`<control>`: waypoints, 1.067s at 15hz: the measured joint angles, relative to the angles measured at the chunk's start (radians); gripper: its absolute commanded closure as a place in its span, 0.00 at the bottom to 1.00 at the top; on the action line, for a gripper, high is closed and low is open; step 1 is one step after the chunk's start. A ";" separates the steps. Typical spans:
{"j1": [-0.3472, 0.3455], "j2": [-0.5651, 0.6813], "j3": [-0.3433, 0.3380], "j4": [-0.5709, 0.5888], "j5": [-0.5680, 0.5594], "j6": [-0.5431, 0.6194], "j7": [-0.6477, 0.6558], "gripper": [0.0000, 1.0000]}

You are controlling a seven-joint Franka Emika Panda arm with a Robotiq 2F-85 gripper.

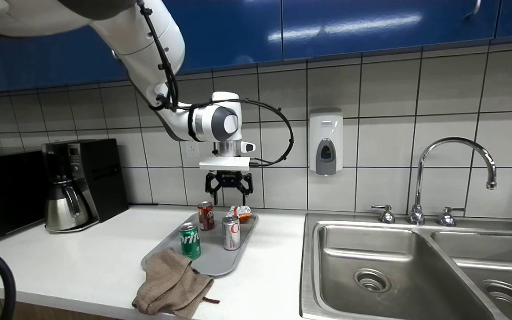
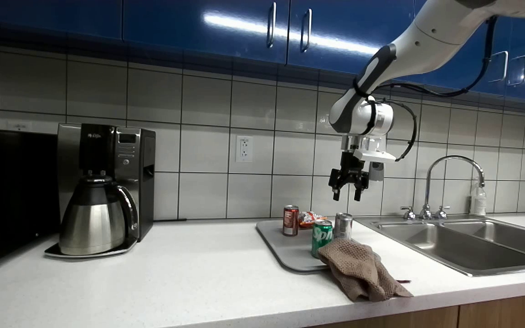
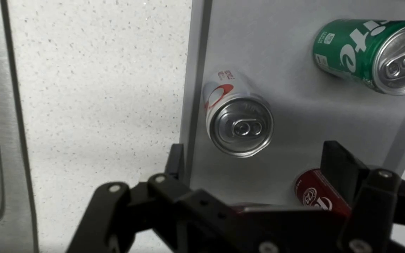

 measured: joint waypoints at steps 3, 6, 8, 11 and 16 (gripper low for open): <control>0.000 0.000 0.000 0.000 0.000 0.000 0.000 0.00; 0.000 0.001 0.000 -0.001 0.000 0.000 0.000 0.00; 0.000 0.001 0.000 -0.004 -0.001 0.002 0.000 0.00; 0.000 0.003 0.001 -0.010 -0.006 0.005 0.000 0.00; 0.003 0.030 0.004 -0.021 -0.010 0.061 0.002 0.00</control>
